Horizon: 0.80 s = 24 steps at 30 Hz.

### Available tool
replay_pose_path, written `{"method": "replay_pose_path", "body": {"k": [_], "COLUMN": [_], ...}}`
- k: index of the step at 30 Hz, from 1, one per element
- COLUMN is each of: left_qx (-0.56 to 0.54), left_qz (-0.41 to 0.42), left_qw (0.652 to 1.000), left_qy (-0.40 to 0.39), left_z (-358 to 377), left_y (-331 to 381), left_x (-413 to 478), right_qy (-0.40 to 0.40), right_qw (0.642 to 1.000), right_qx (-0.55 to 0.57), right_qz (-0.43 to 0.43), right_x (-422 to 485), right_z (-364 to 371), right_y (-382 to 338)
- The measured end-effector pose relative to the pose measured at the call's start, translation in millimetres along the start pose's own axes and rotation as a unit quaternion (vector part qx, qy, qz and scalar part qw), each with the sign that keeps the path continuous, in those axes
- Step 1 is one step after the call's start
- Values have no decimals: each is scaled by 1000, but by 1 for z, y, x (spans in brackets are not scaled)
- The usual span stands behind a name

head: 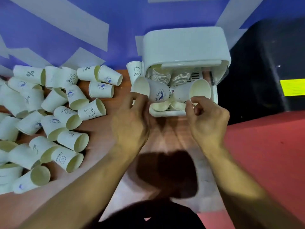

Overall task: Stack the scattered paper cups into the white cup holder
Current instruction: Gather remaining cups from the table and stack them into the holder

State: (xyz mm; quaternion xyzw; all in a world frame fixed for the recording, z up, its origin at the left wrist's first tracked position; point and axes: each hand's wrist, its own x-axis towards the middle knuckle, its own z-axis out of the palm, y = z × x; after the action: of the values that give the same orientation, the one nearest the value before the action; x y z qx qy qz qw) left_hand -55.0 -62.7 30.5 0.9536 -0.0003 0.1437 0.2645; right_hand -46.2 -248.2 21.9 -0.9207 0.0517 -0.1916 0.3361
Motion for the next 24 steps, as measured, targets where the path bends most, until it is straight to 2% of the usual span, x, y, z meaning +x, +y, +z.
{"method": "replay_pose_path", "body": {"k": [3, 6, 11, 20, 24], "left_qx": [40, 72, 109, 128, 98], "left_qz": [27, 38, 44, 44, 46], "left_qw": [998, 995, 988, 979, 981], "left_qy": [-32, -60, -98, -154, -161], "left_z": [11, 21, 35, 69, 78], "left_y": [5, 6, -1, -18, -23], "left_x": [10, 15, 13, 11, 12], "right_qy": [-8, -41, -96, -210, -244], "right_qw": [1000, 998, 991, 973, 960], "right_qx": [-11, -35, -77, -90, -123], "right_qz": [-9, -44, -55, -45, -56], "right_x": [7, 11, 13, 22, 23], "right_z": [3, 11, 26, 49, 59], "right_y": [14, 23, 38, 54, 57]}}
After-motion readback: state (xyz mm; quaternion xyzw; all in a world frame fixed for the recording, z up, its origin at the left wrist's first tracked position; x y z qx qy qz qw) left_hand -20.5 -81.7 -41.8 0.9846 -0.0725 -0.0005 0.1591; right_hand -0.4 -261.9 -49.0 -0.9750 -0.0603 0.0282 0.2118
